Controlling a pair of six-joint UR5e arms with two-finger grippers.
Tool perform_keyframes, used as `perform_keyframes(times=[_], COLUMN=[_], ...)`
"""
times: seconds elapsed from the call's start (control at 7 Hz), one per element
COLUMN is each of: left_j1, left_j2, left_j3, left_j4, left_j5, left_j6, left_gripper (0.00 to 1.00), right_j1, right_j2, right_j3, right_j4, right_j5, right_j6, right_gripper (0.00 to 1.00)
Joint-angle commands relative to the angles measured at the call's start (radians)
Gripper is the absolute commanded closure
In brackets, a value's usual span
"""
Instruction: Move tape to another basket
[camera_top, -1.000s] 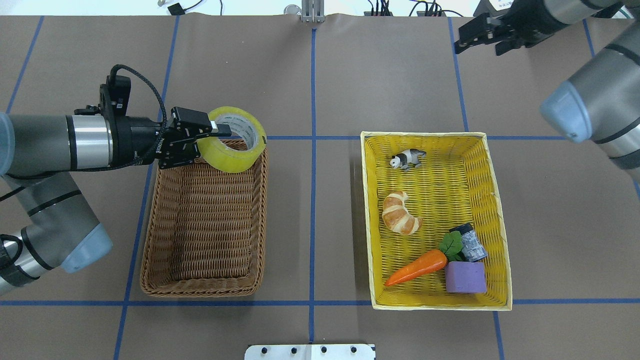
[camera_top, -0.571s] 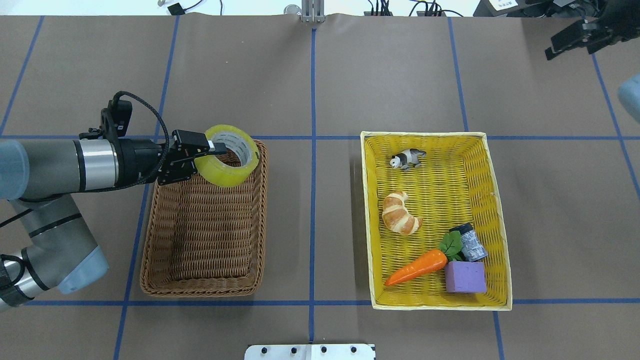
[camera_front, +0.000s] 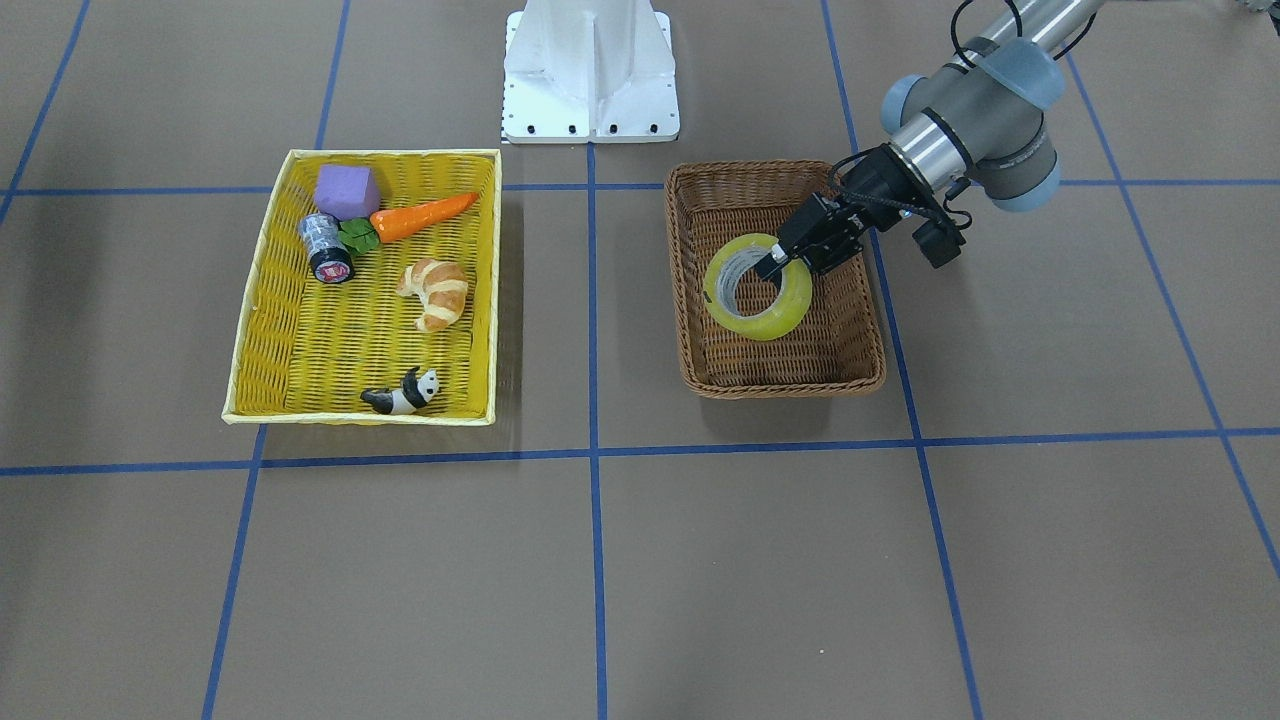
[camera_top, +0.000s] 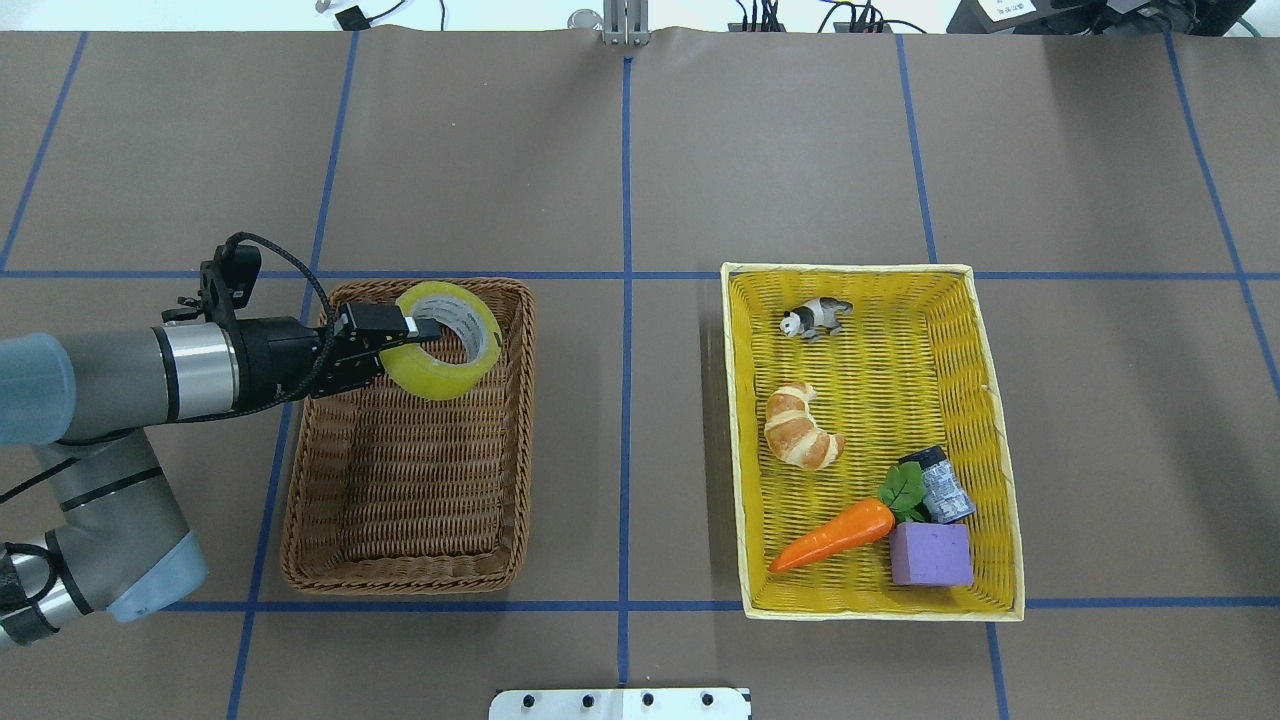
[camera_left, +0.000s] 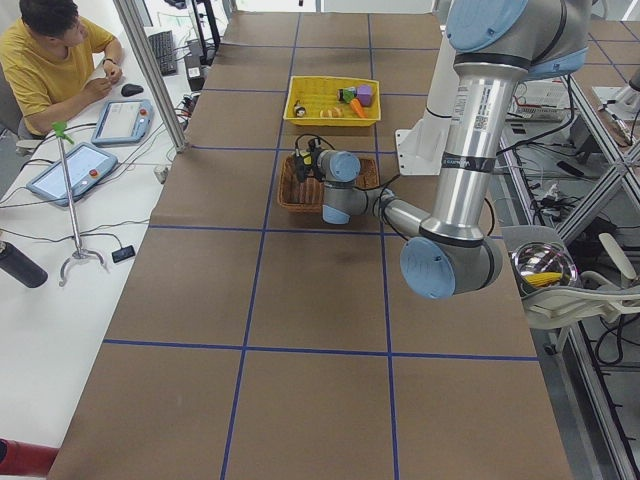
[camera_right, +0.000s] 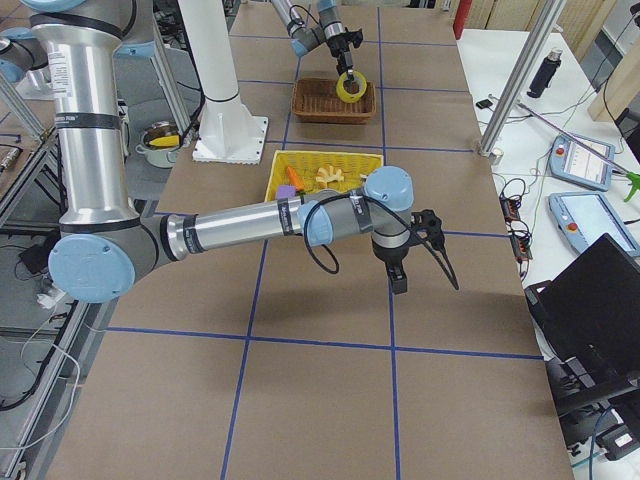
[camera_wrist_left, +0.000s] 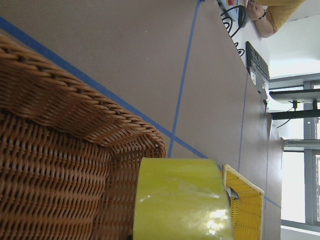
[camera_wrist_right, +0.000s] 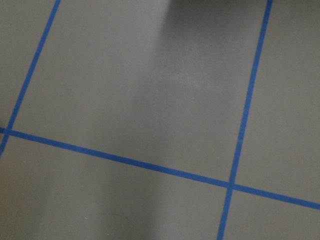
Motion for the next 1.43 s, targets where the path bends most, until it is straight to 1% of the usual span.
perform_keyframes(times=[0.0,0.14,0.29,0.43,0.57,0.71,0.86,1.0,1.14,1.29], left_j1=[0.028,0.028,0.033,0.038,0.033,0.019,-0.017,-0.047,-0.082,-0.108], left_j2=[-0.009,-0.006,-0.006,-0.005,0.006,0.02,0.024,0.034,0.056,0.072], left_j3=[0.062,0.069,0.088,0.095,0.07,0.026,0.006,0.006,0.0,-0.008], left_j4=[-0.019,-0.019,-0.019,-0.02,-0.022,-0.019,-0.016,-0.015,-0.015,-0.014], left_j5=[0.025,0.025,0.025,0.025,0.027,0.031,0.03,0.034,0.031,0.028], left_j6=[0.062,0.092,0.187,0.235,0.237,0.258,0.315,0.358,0.449,0.476], left_gripper=[1.0,1.0,0.73,0.61,0.02,0.01,0.01,0.01,0.01,0.01], right_j1=[0.036,0.049,0.049,0.049,0.048,0.049,0.049,0.048,0.048,0.048], right_j2=[-0.07,-0.086,-0.085,-0.086,-0.086,-0.083,-0.088,-0.088,-0.086,-0.088], right_j3=[-0.006,0.001,-0.002,-0.004,-0.002,-0.004,-0.002,-0.004,-0.004,-0.004], right_j4=[0.002,0.006,0.006,0.012,0.012,0.012,0.012,0.013,0.013,0.013], right_j5=[0.007,0.005,0.005,0.004,0.004,0.004,0.002,-0.001,0.001,0.001], right_j6=[-0.092,-0.093,-0.093,-0.093,-0.093,-0.092,-0.09,-0.084,-0.083,-0.083], right_gripper=[0.0,0.0,0.0,0.0,0.0,0.0,0.0,0.0,0.0,0.0])
